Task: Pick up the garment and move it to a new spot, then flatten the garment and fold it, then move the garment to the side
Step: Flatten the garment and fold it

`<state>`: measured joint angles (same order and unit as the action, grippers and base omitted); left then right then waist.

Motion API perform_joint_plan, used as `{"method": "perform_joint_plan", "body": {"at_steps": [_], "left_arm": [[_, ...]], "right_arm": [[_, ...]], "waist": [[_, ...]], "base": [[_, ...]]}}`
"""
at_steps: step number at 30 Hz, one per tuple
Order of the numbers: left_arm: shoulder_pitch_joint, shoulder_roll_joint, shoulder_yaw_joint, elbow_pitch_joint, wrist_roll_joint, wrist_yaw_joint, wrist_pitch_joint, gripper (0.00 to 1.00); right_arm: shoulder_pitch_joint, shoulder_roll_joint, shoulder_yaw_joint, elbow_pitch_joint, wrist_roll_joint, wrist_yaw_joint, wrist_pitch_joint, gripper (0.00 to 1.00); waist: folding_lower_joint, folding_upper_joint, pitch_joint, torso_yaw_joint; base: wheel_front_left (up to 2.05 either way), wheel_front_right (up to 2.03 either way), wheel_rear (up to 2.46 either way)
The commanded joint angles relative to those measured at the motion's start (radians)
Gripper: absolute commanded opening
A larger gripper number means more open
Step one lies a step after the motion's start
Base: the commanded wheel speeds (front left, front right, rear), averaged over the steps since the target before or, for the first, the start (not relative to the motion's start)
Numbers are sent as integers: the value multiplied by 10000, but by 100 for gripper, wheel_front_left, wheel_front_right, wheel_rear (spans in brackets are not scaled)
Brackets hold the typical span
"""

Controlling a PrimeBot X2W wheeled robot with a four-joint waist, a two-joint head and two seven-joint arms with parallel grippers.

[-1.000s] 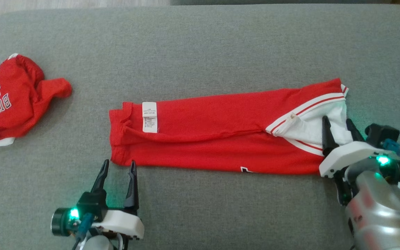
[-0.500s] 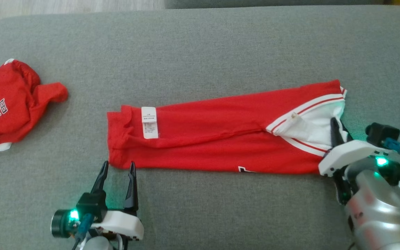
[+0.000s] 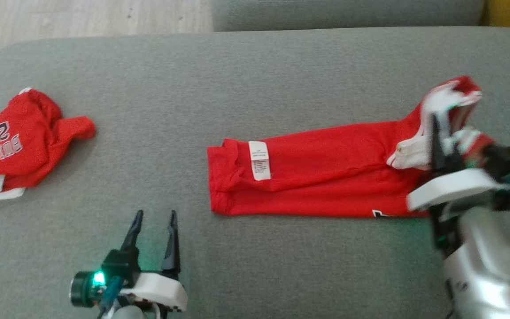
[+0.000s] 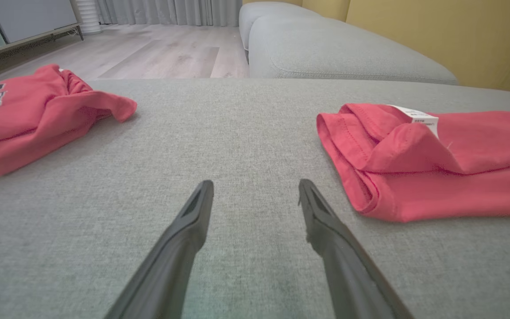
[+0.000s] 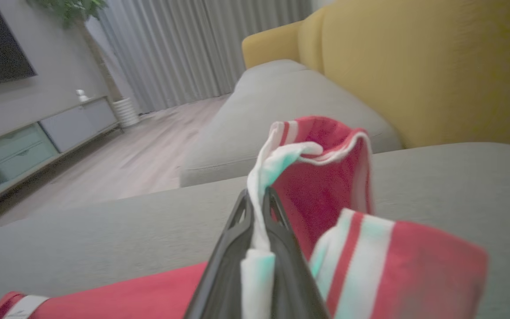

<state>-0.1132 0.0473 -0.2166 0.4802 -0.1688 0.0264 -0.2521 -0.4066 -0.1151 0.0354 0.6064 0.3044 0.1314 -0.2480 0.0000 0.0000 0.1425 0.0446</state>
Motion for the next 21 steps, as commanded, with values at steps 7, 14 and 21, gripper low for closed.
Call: {"method": "perform_joint_plan", "body": {"at_steps": [7, 14, 21], "left_arm": [[-105, 30, -143, -290, -54, 14, -97, 100], [92, 30, -525, -239, -121, -1, -97, 100], [269, 30, -667, -231, -179, 38, -97, 100]], "right_arm": [[284, 368, 2863, -1067, 1587, -7, -136, 0], [-185, 504, 4524, -695, 2377, -7, -130, 0], [-642, 609, 5345, 23, 2912, -7, -133, 100]], "waist": [[0, 0, -80, 1005], [0, 0, -106, 2227], [0, 0, -145, 2784]], "base": [[0, 0, 0], [0, 0, 0], [0, 0, 0]]}}
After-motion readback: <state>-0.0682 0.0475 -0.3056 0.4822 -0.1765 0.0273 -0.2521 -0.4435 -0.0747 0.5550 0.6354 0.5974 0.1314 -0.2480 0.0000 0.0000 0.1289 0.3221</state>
